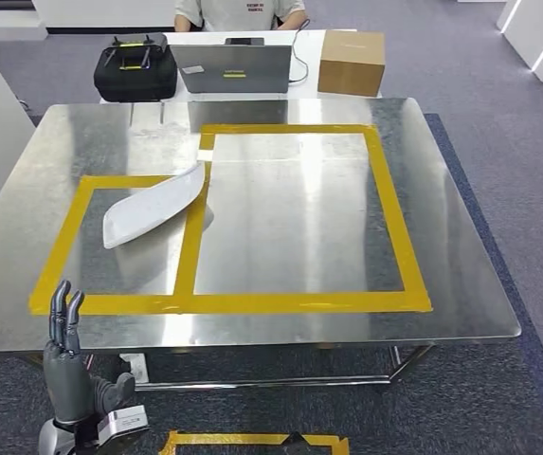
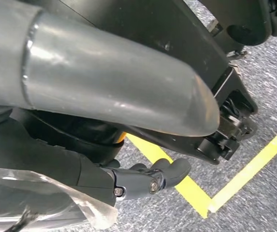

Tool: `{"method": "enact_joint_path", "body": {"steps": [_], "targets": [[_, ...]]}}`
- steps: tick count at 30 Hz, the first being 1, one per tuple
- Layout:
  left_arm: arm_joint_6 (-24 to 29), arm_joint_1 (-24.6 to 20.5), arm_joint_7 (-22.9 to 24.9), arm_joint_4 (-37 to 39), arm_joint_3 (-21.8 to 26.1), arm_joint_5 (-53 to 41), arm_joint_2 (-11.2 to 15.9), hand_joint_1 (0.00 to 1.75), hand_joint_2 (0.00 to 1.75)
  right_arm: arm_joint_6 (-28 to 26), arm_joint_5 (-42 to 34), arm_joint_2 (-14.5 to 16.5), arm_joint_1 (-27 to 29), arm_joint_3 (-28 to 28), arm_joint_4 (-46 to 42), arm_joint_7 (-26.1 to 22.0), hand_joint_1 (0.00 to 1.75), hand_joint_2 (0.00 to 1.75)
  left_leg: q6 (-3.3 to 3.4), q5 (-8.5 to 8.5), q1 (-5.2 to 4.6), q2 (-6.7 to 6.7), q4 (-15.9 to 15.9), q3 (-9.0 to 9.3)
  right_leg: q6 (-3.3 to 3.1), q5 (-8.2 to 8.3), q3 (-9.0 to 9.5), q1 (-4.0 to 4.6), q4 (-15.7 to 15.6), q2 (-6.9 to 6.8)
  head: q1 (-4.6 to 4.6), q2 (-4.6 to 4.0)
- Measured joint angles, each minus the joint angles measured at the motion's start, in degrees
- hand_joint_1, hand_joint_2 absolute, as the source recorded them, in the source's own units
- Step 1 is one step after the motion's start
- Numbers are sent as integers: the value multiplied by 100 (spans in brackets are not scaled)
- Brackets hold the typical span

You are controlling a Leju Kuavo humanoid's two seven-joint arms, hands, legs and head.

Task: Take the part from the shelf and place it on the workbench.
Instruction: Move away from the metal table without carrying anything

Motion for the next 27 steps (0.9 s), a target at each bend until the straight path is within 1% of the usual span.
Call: {"method": "enact_joint_path", "body": {"steps": [1,2,3,4,5,6,7,8,9,10,11,12,13,14,15,16,17,18,19,20,21,22,23,24,25,26,27], "targets": [[-1,14,0,-12,1,1,-17,0,0,-1,-1,-2,-6,-7,-1,0,0,0,30,78,15,11,-13,-77,22,-276,-72,-3,232,9,14,0],[-1,30,0,-23,3,1,-31,0,0,-2,-1,-3,-14,-12,-1,-1,0,0,50,141,15,13,-11,-159,42,-595,-142,-3,551,12,28,0],[-1,49,0,-35,6,1,-41,0,0,-3,-1,-3,-20,-16,-2,-1,0,0,56,205,15,15,-5,-248,61,-868,-182,-5,924,12,44,0],[-1,70,-1,-38,10,0,-46,0,0,-3,-1,-4,-26,-19,-2,0,0,0,50,269,14,17,4,-338,78,-1019,-174,-7,1233,12,45,0],[-1,89,-1,-38,14,-1,-51,0,0,-3,-3,-5,-25,-21,-2,5,0,0,41,327,14,19,17,-420,91,-1030,-98,-9,1391,11,45,0],[-1,107,-2,-38,16,-1,-56,0,0,-2,-5,-6,-21,-25,-2,9,0,0,26,383,16,20,33,-502,101,-940,60,-14,1366,10,48,0],[-1,124,-2,-38,14,-1,-63,0,0,-2,-8,-7,-16,-28,-2,14,0,0,6,434,22,19,54,-576,108,-800,314,-23,1123,10,47,0],[-1,141,-2,-39,8,0,-71,0,0,-2,-13,-7,-12,-32,-2,16,0,0,-20,476,21,17,80,-637,116,-712,635,-36,727,11,50,0],[-1,158,1,-44,-2,5,-81,0,0,-2,-17,-7,-10,-34,-2,15,0,0,-48,513,16,15,111,-694,118,-692,957,-42,299,17,54,0],[-1,172,5,-48,-14,27,-91,0,0,-1,-22,-7,-7,-37,-2,14,0,0,-80,552,4,12,140,-735,103,-729,1198,-45,-54,27,56,0],[-1,181,14,-52,-26,78,-98,0,0,0,-29,-7,-5,-40,-2,13,0,0,-110,591,-8,11,159,-760,80,-790,1319,-42,-270,38,58,0],[-1,187,29,-54,-39,166,-104,0,0,1,-34,-7,-2,-45,-1,11,0,0,-140,633,-10,11,165,-773,43,-816,1341,-29,-346,44,59,0],[-1,192,53,-49,-49,296,-106,0,0,3,-38,-7,5,-52,0,9,0,0,-173,674,-5,11,163,-782,-11,-802,1297,-26,-360,40,59,0],[-2,199,84,-30,-56,457,-105,0,0,4,-42,-6,8,-60,2,2,0,0,-203,654,9,9,179,-800,-62,-766,1246,-25,-362,24,58,0],[-2,203,118,13,-55,626,-104,0,0,5,-46,-5,9,-67,3,-9,0,0,-235,524,22,5,269,-836,-121,-716,1200,-26,-365,5,55,0],[-3,204,131,105,-27,769,-104,0,0,7,-51,-5,11,-73,4,-23,0,0,-264,288,32,2,469,-895,-172,-656,1138,-30,-371,-14,50,0],[-3,202,108,240,29,871,-105,0,0,8,-56,-5,9,-78,4,-39,0,0,-290,-23,40,0,782,-970,-205,-595,1073,-26,-369,-27,41,0],[-3,200,67,403,112,927,-110,0,0,9,-60,-5,10,-83,4,-54,0,0,-310,-323,45,-1,1169,-1045,-225,-529,1007,-17,-363,-30,38,0],[-3,198,19,567,205,949,-118,0,0,10,-61,-5,11,-89,4,-65,0,0,-321,-510,49,-1,1521,-1095,-231,-465,939,-7,-353,-33,38,0],[-3,195,-15,705,288,962,-124,0,0,12,-62,-5,13,-96,4,-73,0,0,-321,-557,51,-1,1749,-1084,-234,-403,866,5,-338,-33,37,0],[-9,188,-20,826,355,994,-132,0,0,13,-65,-5,14,-103,4,-80,0,0,-309,-482,50,-2,1774,-987,-233,-349,785,17,-317,-34,38,0],[-19,173,-11,938,406,1059,-140,0,0,14,-70,-5,14,-109,4,-88,0,0,-287,-334,49,-2,1578,-791,-230,-303,701,28,-293,-34,39,0],[-30,146,0,1071,457,1155,-146,0,0,14,-77,-5,14,-114,4,-98,0,0,-252,-188,45,-3,1202,-505,-224,-263,629,38,-269,-33,38,0],[-45,99,12,1253,518,1285,-152,0,0,14,-86,-4,14,-118,4,-111,0,0,-212,-124,34,-4,745,-198,-211,-228,571,53,-246,-31,39,0],[-71,29,16,1491,595,1432,-157,0,0,14,-92,-4,15,-122,4,-126,0,0,-177,-112,20,-4,354,44,-192,-192,530,61,-231,-30,43,1],[-113,-63,11,1783,688,1580,-157,0,0,15,-96,-4,16,-126,4,-139,0,0,-150,-133,2,-5,89,189,-165,-155,505,63,-223,-33,45,1],[-195,-180,1,2199,818,1754,-149,0,0,17,-97,-4,17,-129,4,-152,0,0,-128,-156,-18,-5,-30,234,-131,-114,487,58,-221,-36,47,1]]}}
